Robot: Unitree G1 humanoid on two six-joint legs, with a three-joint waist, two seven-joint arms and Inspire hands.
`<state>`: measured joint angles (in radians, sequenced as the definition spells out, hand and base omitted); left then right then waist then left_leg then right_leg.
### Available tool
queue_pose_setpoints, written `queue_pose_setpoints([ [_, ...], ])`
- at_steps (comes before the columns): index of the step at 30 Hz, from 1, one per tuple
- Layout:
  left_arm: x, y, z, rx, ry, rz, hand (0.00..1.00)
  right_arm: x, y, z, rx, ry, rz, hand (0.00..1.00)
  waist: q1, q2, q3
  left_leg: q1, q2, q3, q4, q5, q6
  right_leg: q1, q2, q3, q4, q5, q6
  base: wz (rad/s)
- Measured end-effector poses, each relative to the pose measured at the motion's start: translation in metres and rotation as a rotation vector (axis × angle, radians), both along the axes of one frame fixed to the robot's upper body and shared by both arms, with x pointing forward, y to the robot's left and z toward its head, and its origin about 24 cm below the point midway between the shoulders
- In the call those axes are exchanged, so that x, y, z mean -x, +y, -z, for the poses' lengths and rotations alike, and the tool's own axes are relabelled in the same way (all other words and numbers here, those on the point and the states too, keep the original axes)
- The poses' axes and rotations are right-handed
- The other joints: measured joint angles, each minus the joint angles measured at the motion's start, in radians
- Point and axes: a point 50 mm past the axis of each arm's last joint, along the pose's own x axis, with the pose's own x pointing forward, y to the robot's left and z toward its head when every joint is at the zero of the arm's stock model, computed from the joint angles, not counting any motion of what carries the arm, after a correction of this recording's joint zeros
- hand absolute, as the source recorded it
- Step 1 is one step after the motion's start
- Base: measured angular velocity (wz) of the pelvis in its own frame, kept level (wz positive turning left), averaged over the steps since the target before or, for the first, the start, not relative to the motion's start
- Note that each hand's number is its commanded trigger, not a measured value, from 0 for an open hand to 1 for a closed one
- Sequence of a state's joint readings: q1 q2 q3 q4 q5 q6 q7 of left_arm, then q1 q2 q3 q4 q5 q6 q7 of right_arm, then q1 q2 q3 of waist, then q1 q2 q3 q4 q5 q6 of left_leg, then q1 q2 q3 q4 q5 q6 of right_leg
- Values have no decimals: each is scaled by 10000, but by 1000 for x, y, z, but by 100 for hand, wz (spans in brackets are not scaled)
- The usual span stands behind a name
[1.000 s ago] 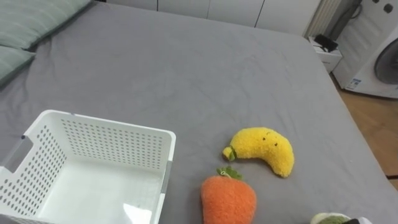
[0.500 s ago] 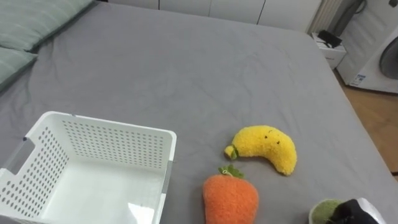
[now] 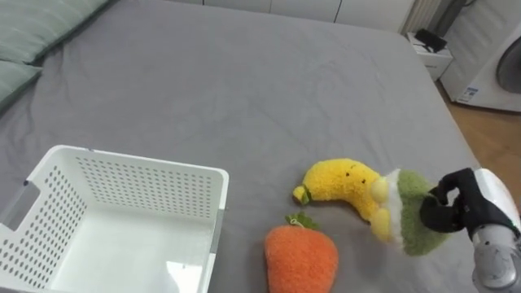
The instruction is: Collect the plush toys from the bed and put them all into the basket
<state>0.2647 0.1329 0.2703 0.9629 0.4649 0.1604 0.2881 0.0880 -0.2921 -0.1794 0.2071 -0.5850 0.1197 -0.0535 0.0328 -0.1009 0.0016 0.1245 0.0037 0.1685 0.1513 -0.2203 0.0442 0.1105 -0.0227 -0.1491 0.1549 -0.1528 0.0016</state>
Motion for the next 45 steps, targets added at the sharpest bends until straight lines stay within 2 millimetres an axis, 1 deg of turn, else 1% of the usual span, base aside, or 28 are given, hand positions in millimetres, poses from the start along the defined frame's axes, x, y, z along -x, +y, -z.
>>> queue_pose_setpoints([
  [4, 0, 0, 0, -116, -118, -17, 0, -5, 4, -13, 128, -602, -200, 100, 4, 54, 1, -106, 2, -1, 13, 1, 1, -98, 2, 11, 0, 0, 0, 0],
  [6, -1, -1, 0, -112, -148, -17, 0, -7, 6, -21, 280, -952, -308, 100, 15, 110, -20, -101, 2, -1, 15, 1, 1, -102, 2, -14, -3, 0, 0, 0],
  [8, -1, -2, 0, -160, -165, -27, 0, -9, 9, -27, 358, -1226, -422, 100, 10, 201, -10, -102, 2, 1, 14, 1, 1, -104, 3, -27, -5, 0, 0, 0],
  [9, 0, -2, 0, -180, -170, -24, 0, -10, 10, -31, 404, -1382, -487, 100, 15, 255, -19, -104, 2, 1, 1, 1, 1, -106, 4, -19, -5, 0, 1, 0],
  [12, 1, -2, 1, -212, -126, -6, 0, -12, 14, -41, 482, -1816, -655, 100, 29, 290, -27, -101, 5, -3, 2, 5, -5, -105, 19, 35, -1, 0, 0, 0],
  [14, 4, -3, 2, -151, 2, -4, 0, -15, 16, -48, 518, -2102, -777, 100, 32, 259, -26, -95, 5, -8, 10, 6, -6, -101, 19, 30, 11, 0, 0, 0],
  [18, 1, -2, 2, -122, -49, 37, 0, -24, 20, -61, 540, -2625, -927, 100, 22, 88, 8, -109, 5, -17, 11, 6, -5, -103, 10, -26, 42, 0, 0, 0],
  [21, -3, -3, 2, -115, -4, 150, 0, -37, 34, -81, 469, -3393, -1468, 100, 38, -10, 15, -104, 4, -19, 11, 10, 2, -151, 6, -18, 134, 0, 1, 0],
  [23, -3, -3, 2, -116, 7, 168, 0, -40, 41, -86, 238, -3620, -1783, 100, 74, -56, -1, -97, 4, -18, 11, 11, 4, -150, 7, -15, 135, 0, 1, 0],
  [24, -3, -3, 2, -113, 0, 195, 0, -43, 45, -87, 105, -3624, -1964, 100, 197, -69, -8, -100, 1, -28, 11, 13, 5, -146, 6, -23, 135, 0, 1, 0],
  [26, -6, -4, 2, -99, -50, 287, 0, -45, 51, -87, 16, -3483, -2236, 100, 284, -98, -19, -105, 0, -43, 10, 13, 5, -148, 6, -33, 132, 0, 1, 2],
  [27, -7, -5, 2, -82, -56, 397, 0, -46, 54, -86, -85, -3354, -2420, 100, 394, -115, -31, -106, 0, -60, 8, 13, 5, -140, 3, -59, 134, 0, 1, 3],
  [30, -10, -7, 3, -52, -67, 547, 0, -52, 65, -88, -228, -3132, -3003, 100, 578, -118, -32, -131, -4, -91, 13, 17, 12, -140, -15, -117, 136, 0, 1, 3],
  [31, -10, -7, 3, -46, -62, 600, 0, -54, 68, -89, -250, -3141, -3119, 100, 591, -116, -31, -142, -6, -103, 13, 20, 17, -141, -19, -130, 135, 0, 1, 5],
  [32, -10, -8, 3, -37, -61, 628, 0, -56, 74, -89, -370, -3135, -3400, 100, 677, -114, -29, -148, -6, -106, 13, 23, 19, -149, -20, -129, 134, 0, 1, 0],
  [36, -16, -9, 3, -37, -169, 746, 0, -57, 87, -86, -778, -2854, -4036, 100, 901, -125, -36, -162, -8, -181, 18, 25, 19, -134, -22, -178, 129, -1, 1, 5],
  [37, -18, -9, 3, -44, -188, 813, 0, -57, 91, -86, -820, -2785, -4230, 100, 988, -166, -58, -177, -12, -204, 35, 26, 19, -134, -26, -188, 130, -1, 1, 6],
  [38, -20, -10, 3, -34, -223, 851, 0, -58, 95, -88, -837, -2778, -4455, 100, 1094, -123, -24, -188, -13, -205, 97, 26, 19, -134, -27, -191, 129, -1, 2, 4],
  [39, -20, -10, 3, -26, -240, 862, 0, -58, 97, -89, -844, -2779, -4598, 100, 1116, -140, -20, -213, -15, -217, 123, 25, 20, -137, -30, -199, 128, -1, 2, 8],
  [40, -23, -10, 3, -4, -277, 900, 0, -61, 102, -92, -864, -2802, -4860, 100, 1122, -169, 9, -291, -24, -290, 143, 25, 20, -147, -45, -282, 125, -1, 1, 15],
  [41, -25, -10, 3, 45, -321, 951, 0, -63, 104, -95, -956, -2805, -5021, 100, 1172, -155, 40, -365, -29, -338, 159, 26, 21, -196, -54, -361, 127, -1, 1, 13],
  [42, -28, -11, 3, 81, -366, 991, 0, -64, 107, -96, -1034, -2788, -5185, 100, 1300, -184, 19, -451, -28, -339, 174, 30, 20, -269, -54, -380, 125, -1, 1, 6],
  [43, -30, -11, 3, 106, -394, 1003, 0, -65, 109, -97, -1080, -2760, -5278, 100, 1359, -204, 14, -457, -24, -340, 175, 32, 17, -274, -52, -388, 126, 0, 1, 0],
  [45, -32, -13, 3, 215, -380, 1162, 0, -66, 119, -96, -1336, -2635, -5737, 100, 1471, -199, 21, -464, -19, -371, 172, 33, 15, -271, -47, -430, 116, 0, 1, 2],
])
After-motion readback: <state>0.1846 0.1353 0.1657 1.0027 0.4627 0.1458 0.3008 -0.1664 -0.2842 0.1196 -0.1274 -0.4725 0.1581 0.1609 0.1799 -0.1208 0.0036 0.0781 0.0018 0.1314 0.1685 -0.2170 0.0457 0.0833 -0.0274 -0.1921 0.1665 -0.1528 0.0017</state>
